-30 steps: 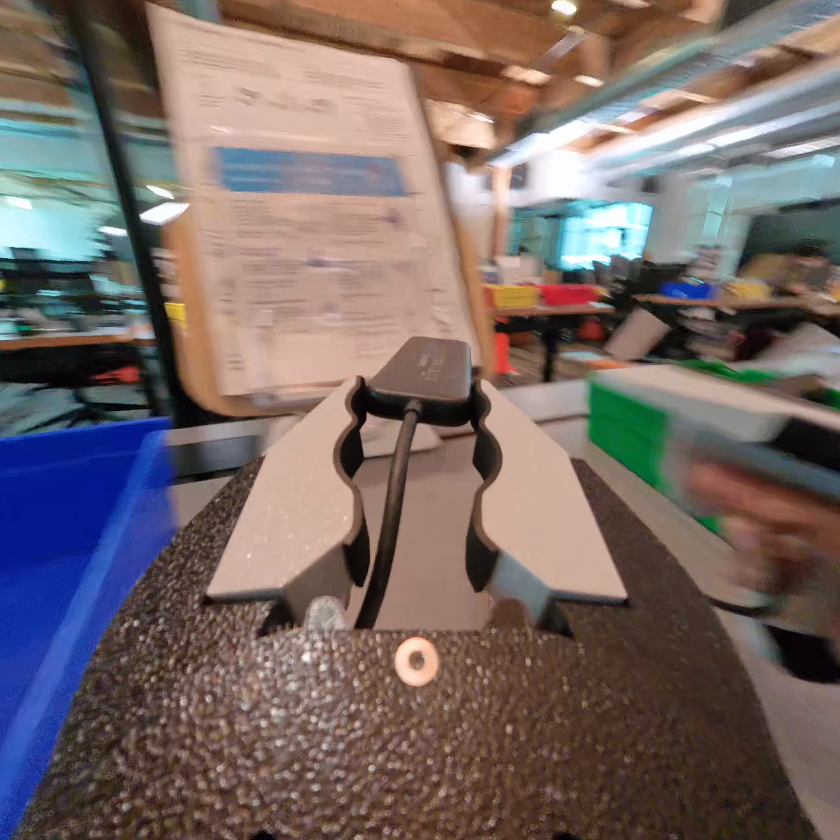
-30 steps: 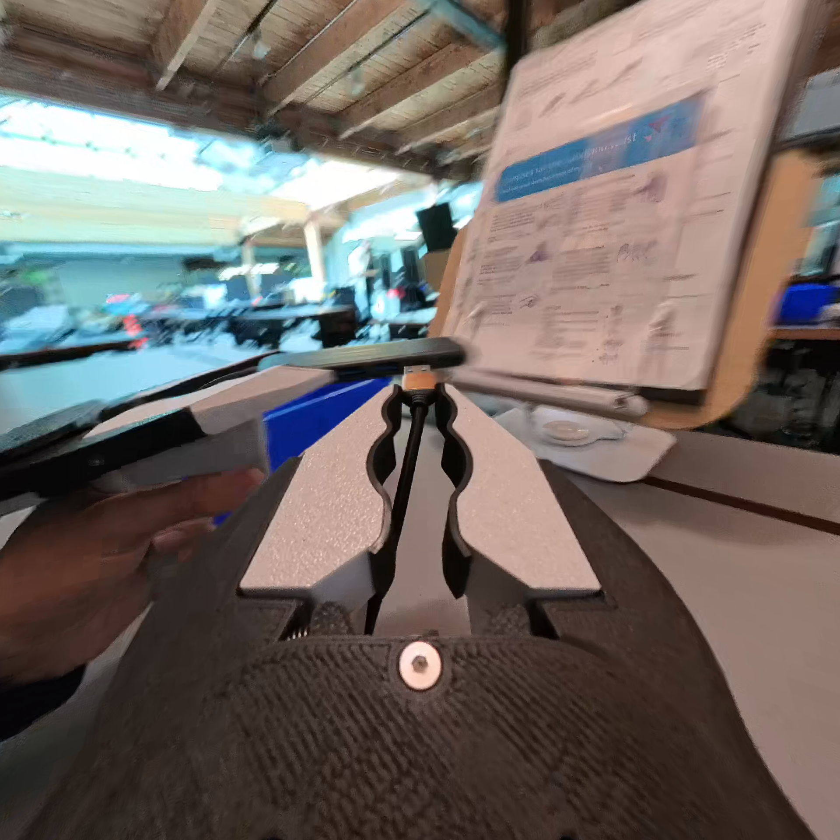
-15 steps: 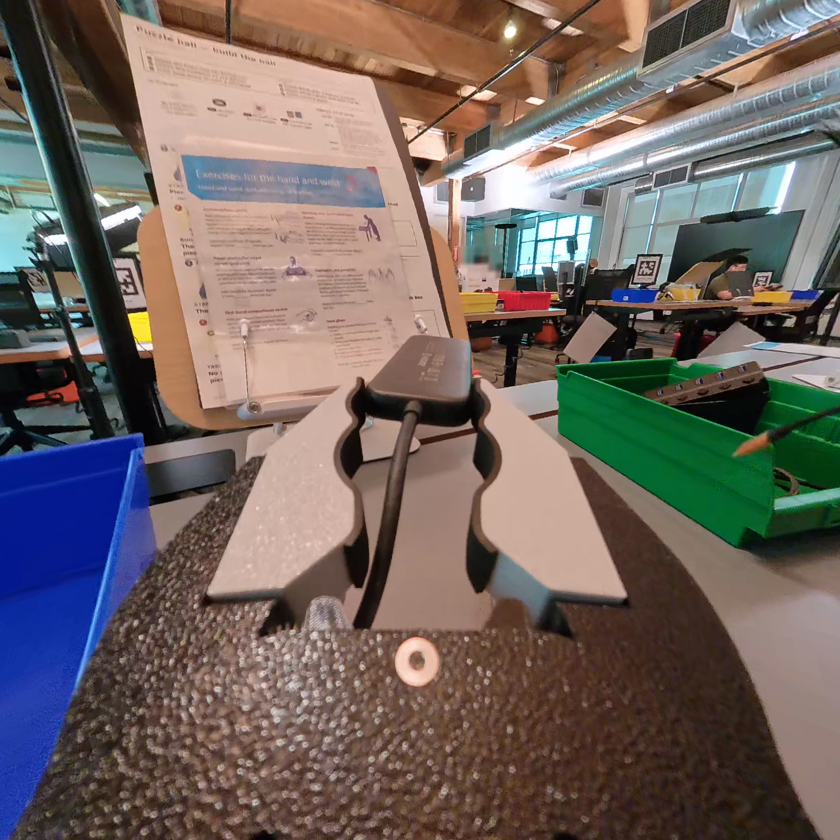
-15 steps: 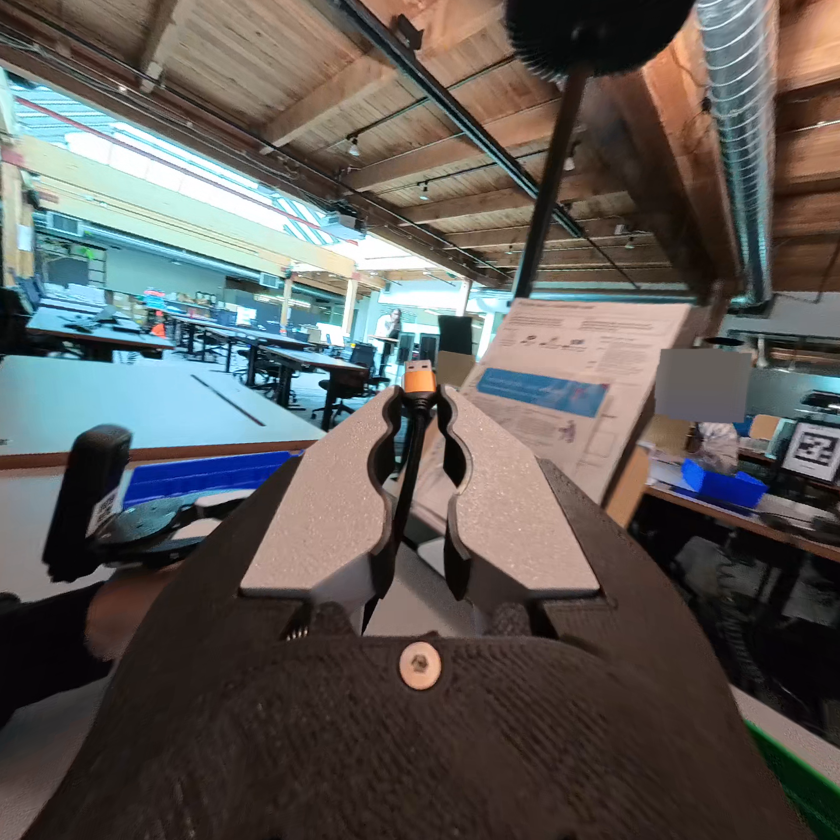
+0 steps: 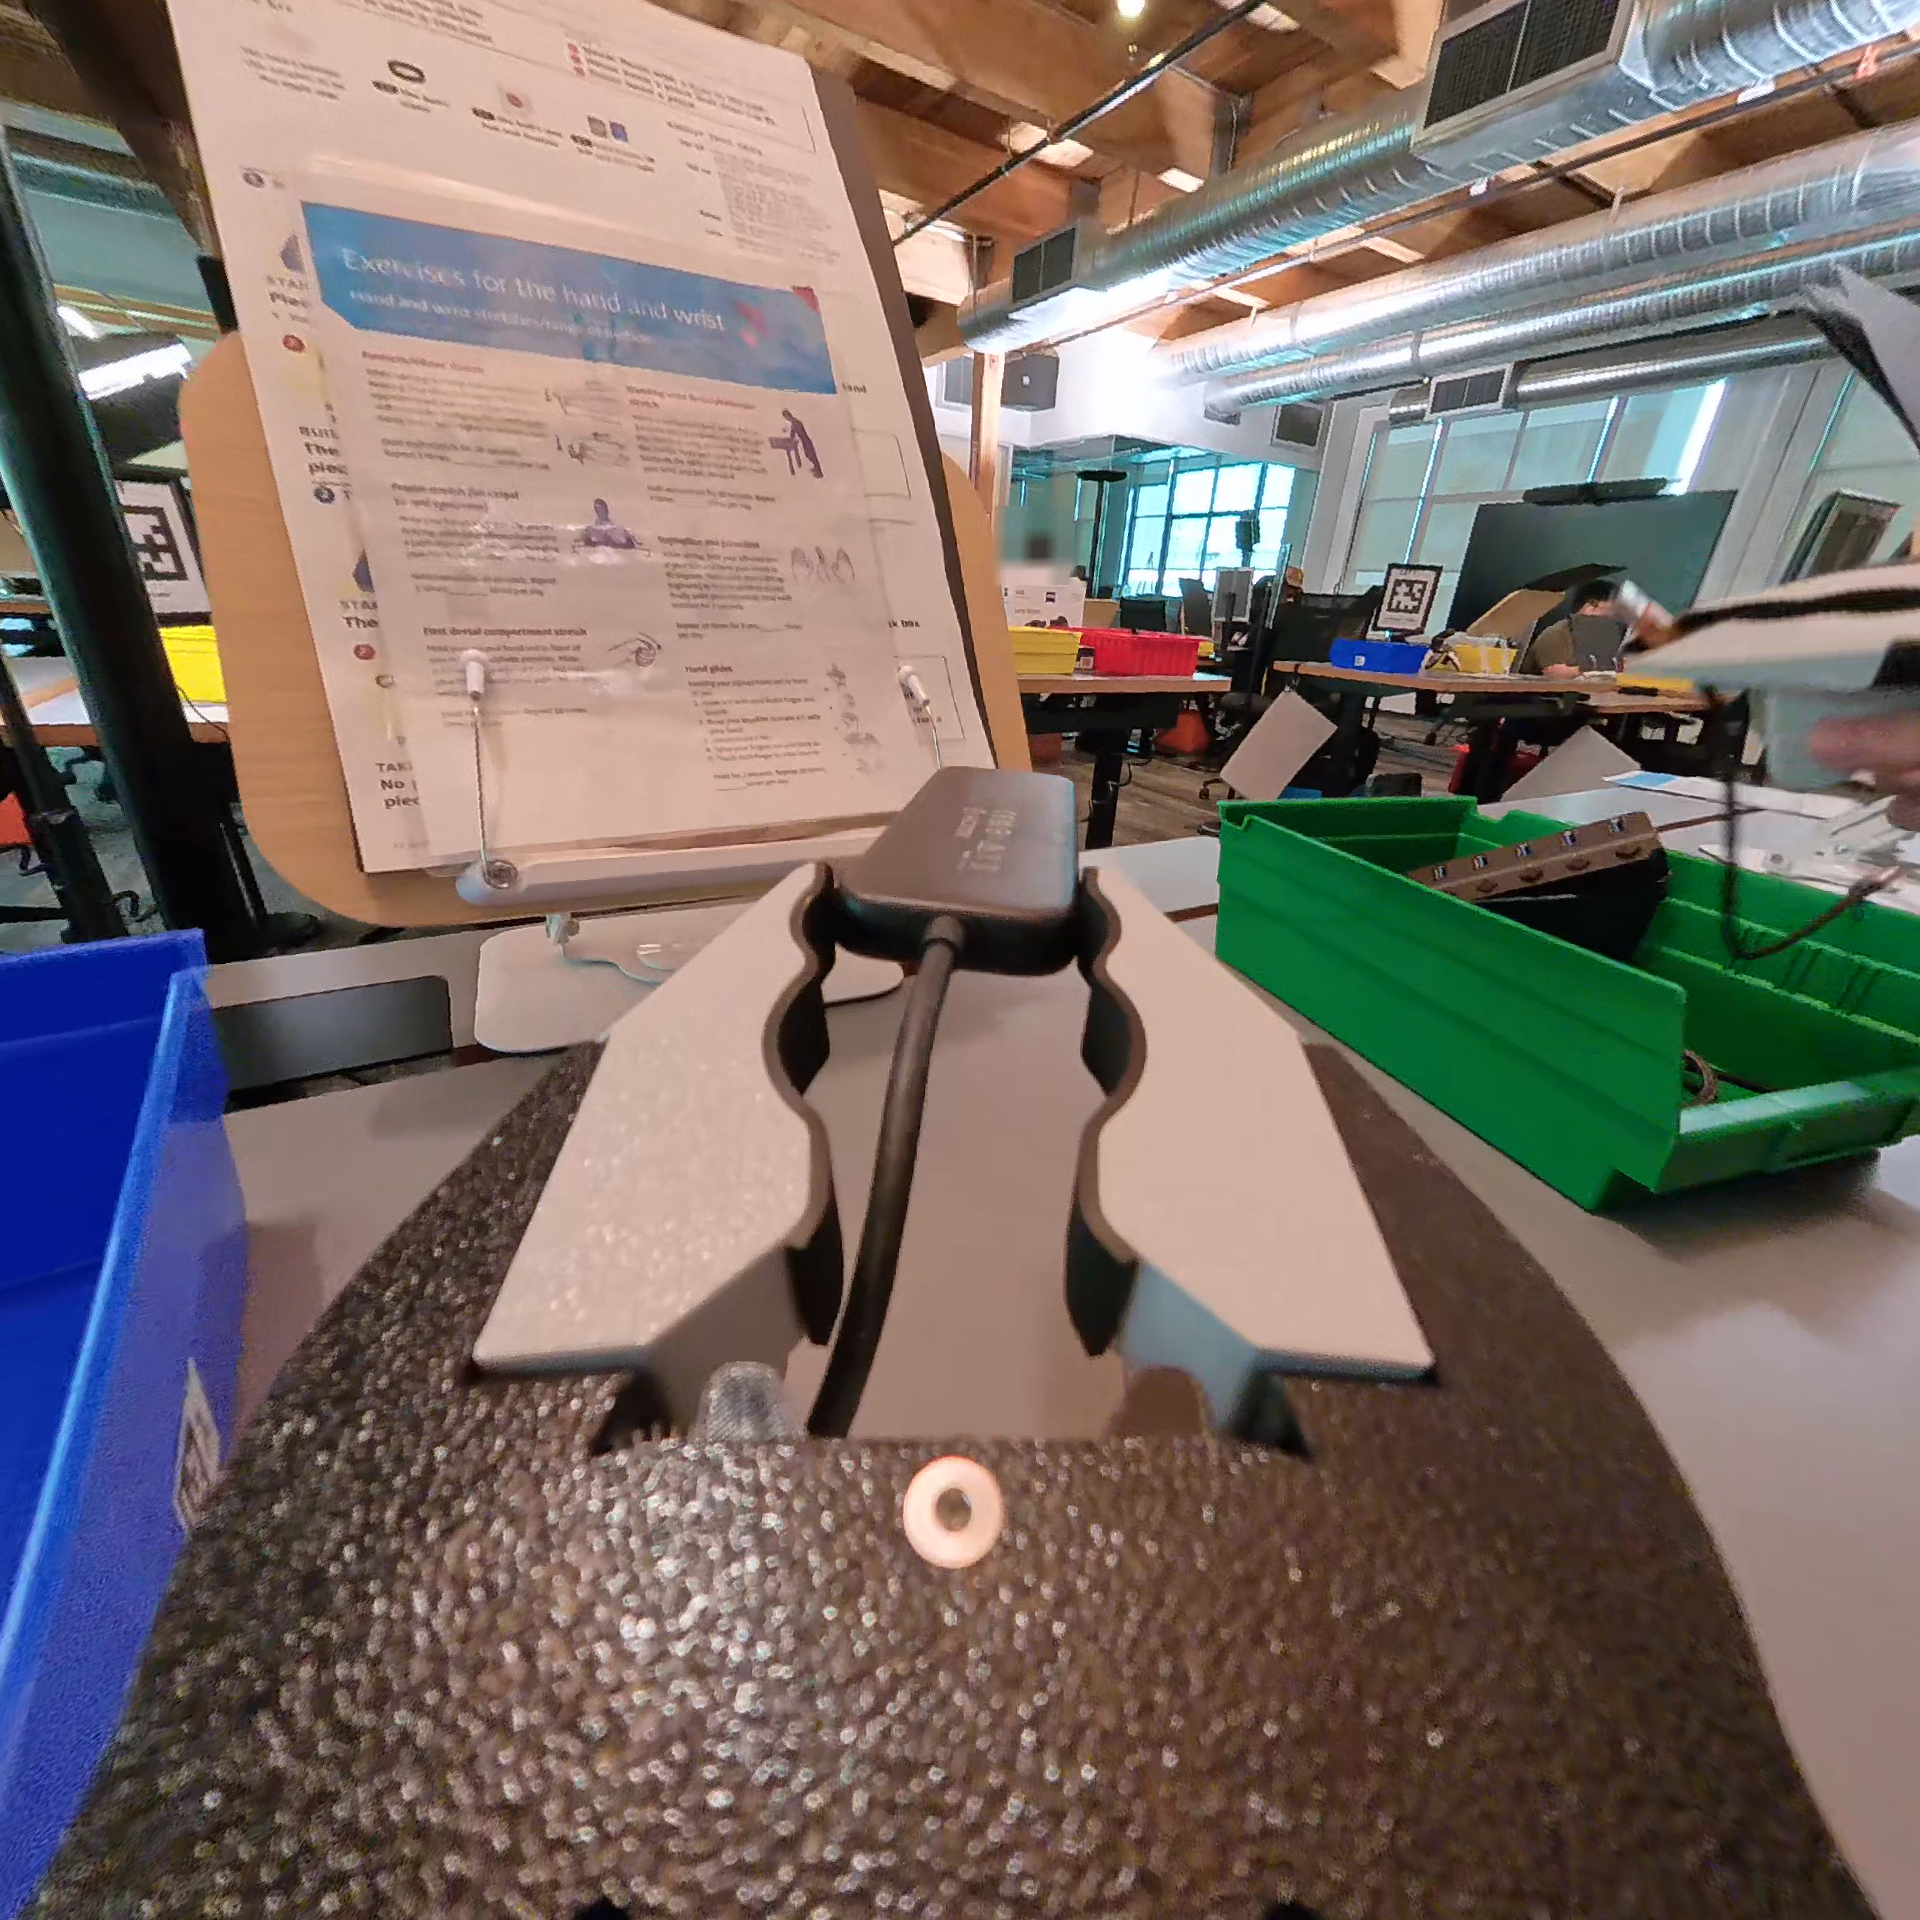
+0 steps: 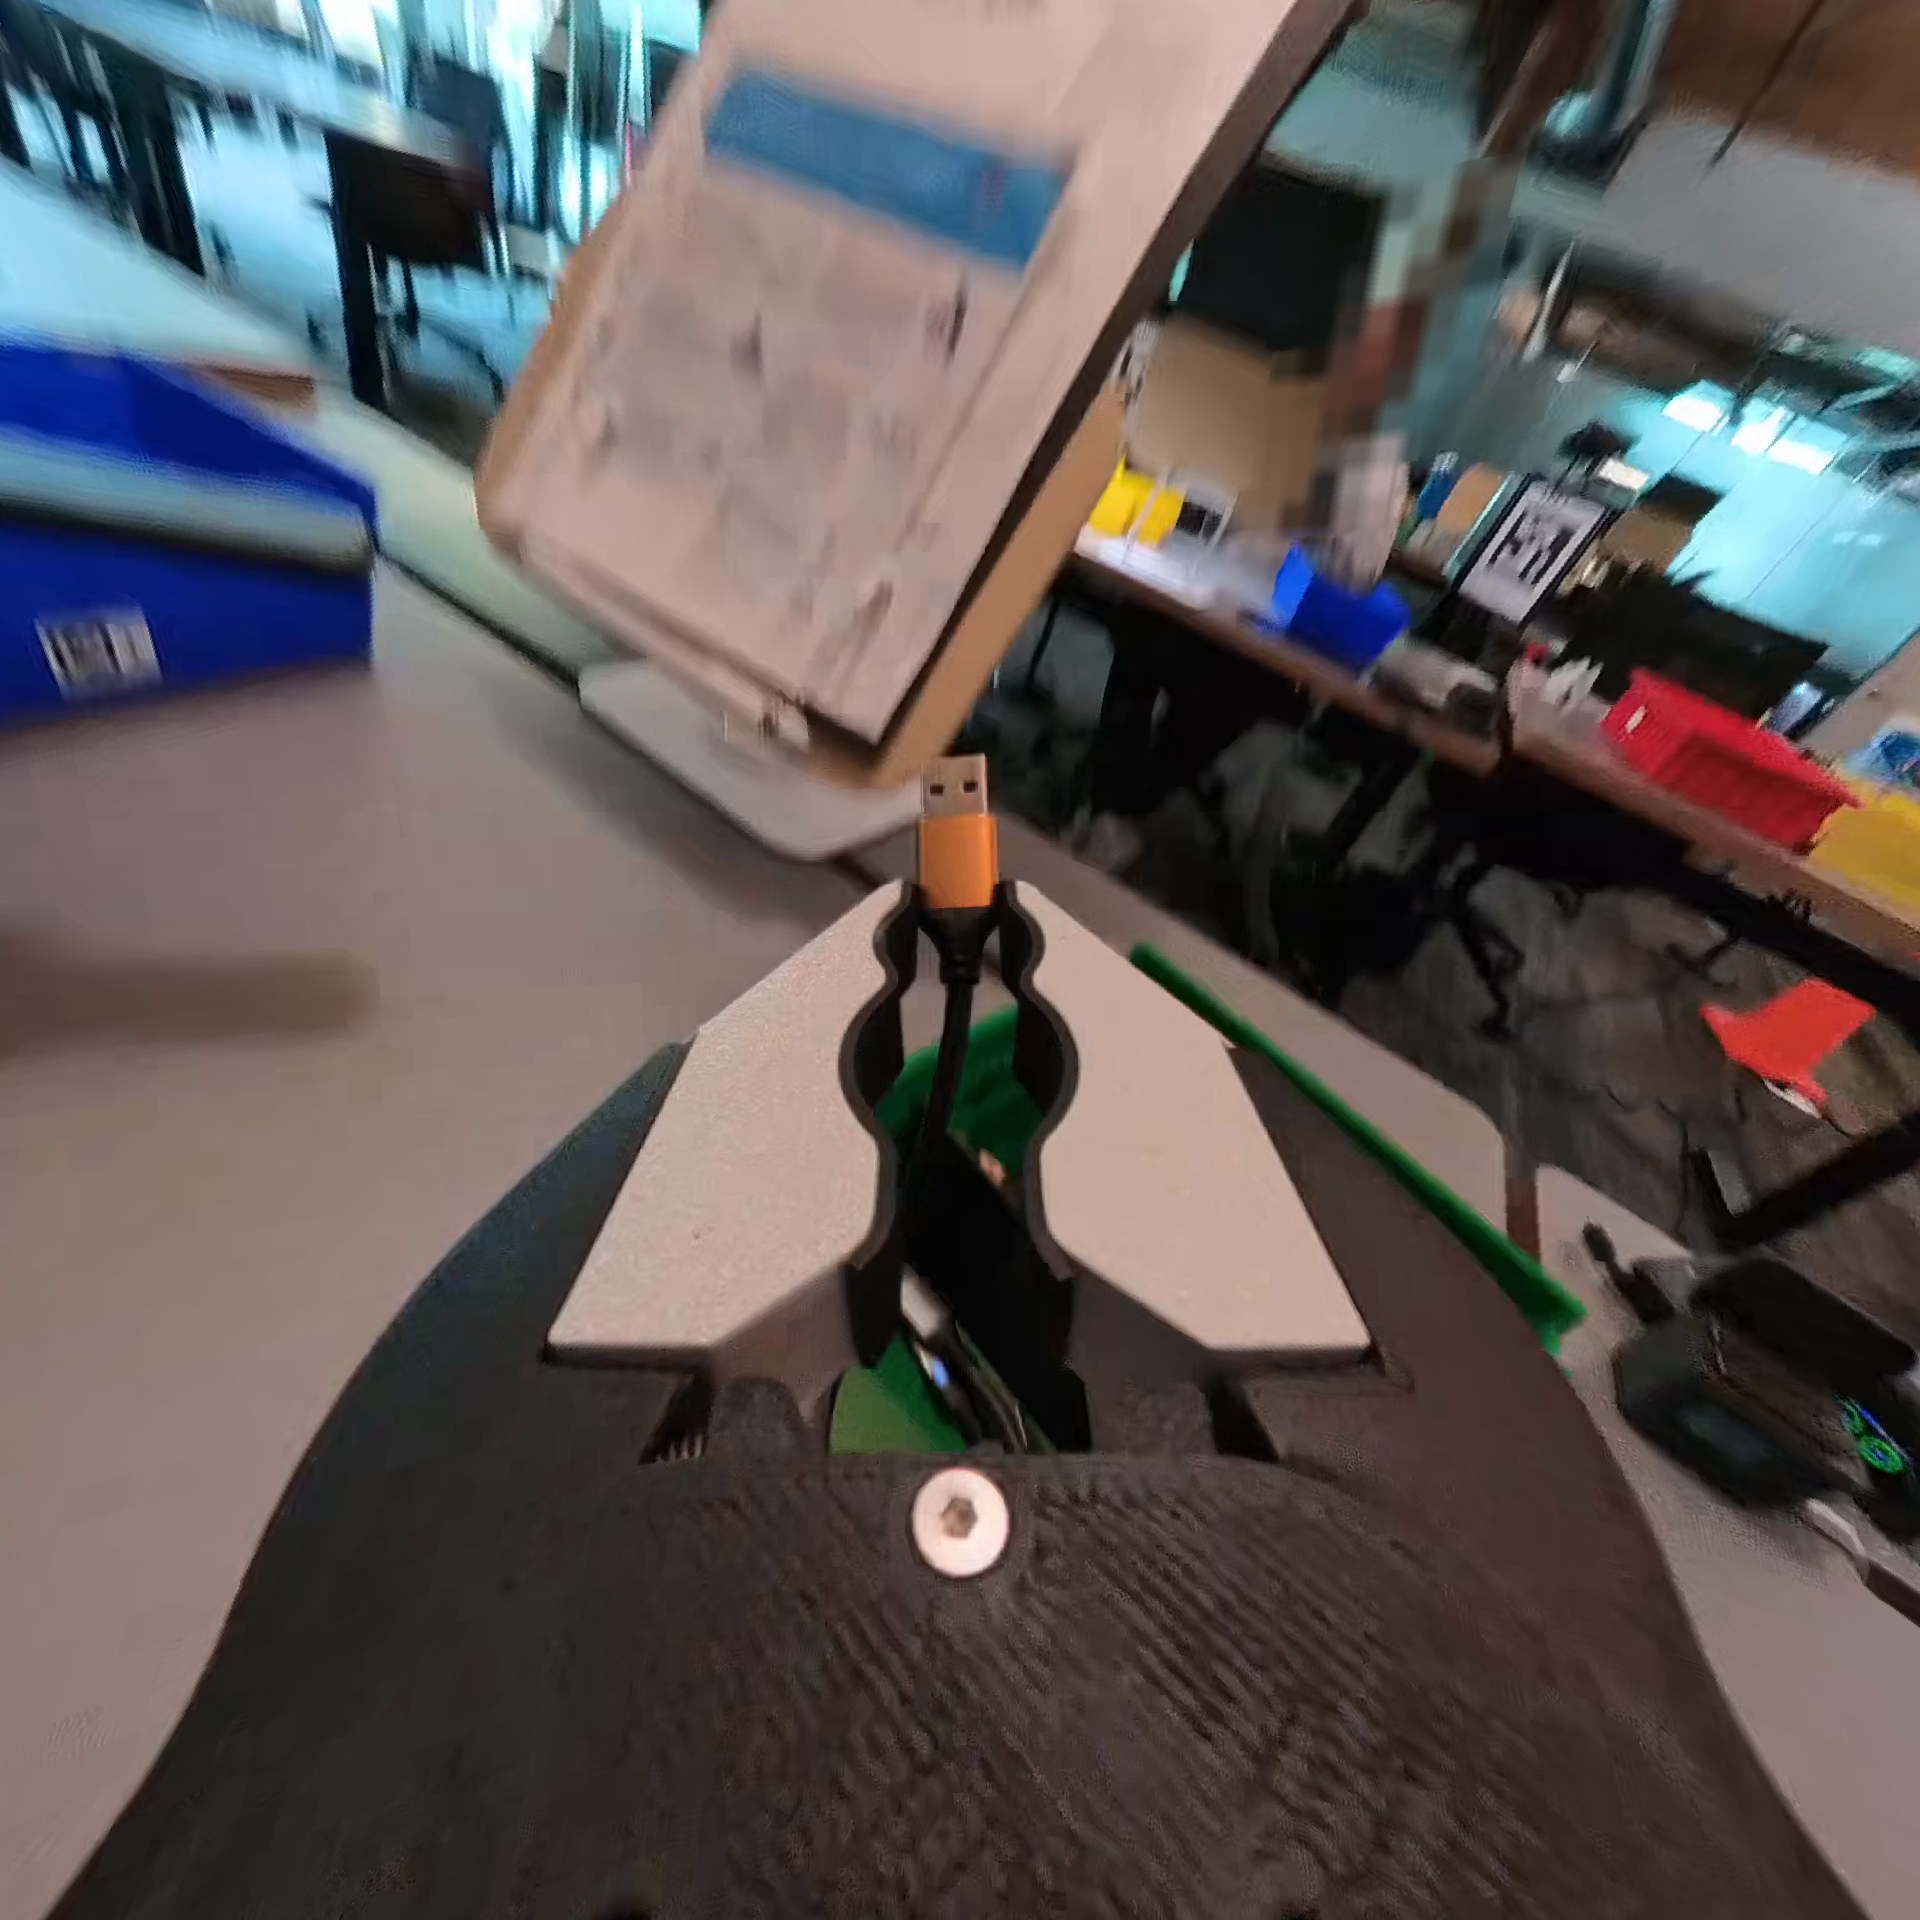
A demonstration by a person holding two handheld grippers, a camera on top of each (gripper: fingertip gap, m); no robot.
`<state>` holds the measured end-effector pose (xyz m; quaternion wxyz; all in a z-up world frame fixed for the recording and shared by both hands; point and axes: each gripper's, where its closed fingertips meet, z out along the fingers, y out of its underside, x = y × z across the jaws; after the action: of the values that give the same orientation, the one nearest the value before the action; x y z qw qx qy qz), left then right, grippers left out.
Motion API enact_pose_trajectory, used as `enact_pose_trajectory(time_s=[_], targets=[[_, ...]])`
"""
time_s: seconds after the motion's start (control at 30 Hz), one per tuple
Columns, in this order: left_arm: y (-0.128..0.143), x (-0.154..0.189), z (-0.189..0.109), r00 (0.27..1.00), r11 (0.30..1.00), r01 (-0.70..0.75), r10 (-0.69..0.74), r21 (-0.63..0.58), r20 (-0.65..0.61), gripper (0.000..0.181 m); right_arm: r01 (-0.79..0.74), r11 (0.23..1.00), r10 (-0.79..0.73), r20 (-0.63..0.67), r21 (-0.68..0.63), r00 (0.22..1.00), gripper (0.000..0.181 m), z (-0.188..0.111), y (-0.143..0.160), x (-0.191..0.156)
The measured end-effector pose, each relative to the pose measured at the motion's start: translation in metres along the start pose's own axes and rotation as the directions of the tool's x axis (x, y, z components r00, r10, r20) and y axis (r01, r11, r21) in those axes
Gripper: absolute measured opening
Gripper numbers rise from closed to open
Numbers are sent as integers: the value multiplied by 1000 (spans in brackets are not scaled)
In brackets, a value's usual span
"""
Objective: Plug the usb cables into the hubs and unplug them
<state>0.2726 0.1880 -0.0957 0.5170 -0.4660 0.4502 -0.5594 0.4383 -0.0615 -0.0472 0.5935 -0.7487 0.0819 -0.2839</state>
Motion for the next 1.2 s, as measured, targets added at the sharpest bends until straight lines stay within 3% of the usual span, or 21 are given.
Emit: enact_pose_trajectory(time_s=[0.17,0.27,0.33,0.43,0.53,0.73,0.83,0.97,1.1,1.2], targets=[[10,0,3,1000,1000,-5,5,-31,-6,45,103,917,-76,84,-384,993,13,10,84,-14],[10,-2,2,1000,1000,8,-8,-29,-7,45,66,866,-9,117,-495,993,13,8,109,-24],[10,-3,2,1000,999,16,-16,-28,-8,45,-19,861,101,134,-509,986,14,9,110,-33],[12,-2,3,1000,999,25,-25,-35,-15,44,-176,915,244,153,-362,958,13,14,78,-35],[13,1,3,1000,999,19,-20,-40,-23,45,-429,861,481,162,-274,862,13,16,56,-28],[12,3,3,999,999,23,-25,-39,-33,44,-341,818,368,-36,-463,929,14,8,116,-3],[14,5,3,998,999,24,-26,-46,-51,45,-246,800,200,-144,-546,969,62,0,132,11],[18,17,4,993,998,3,-11,-65,-116,45,-72,831,-4,-135,-552,991,103,-11,102,10],[20,47,3,958,997,-8,-13,-71,-288,44,-16,907,27,19,-421,999,107,-7,59,-33],[15,83,-7,858,996,52,-80,-69,-507,45,10,952,51,189,-307,981,100,-1,36,-87]])
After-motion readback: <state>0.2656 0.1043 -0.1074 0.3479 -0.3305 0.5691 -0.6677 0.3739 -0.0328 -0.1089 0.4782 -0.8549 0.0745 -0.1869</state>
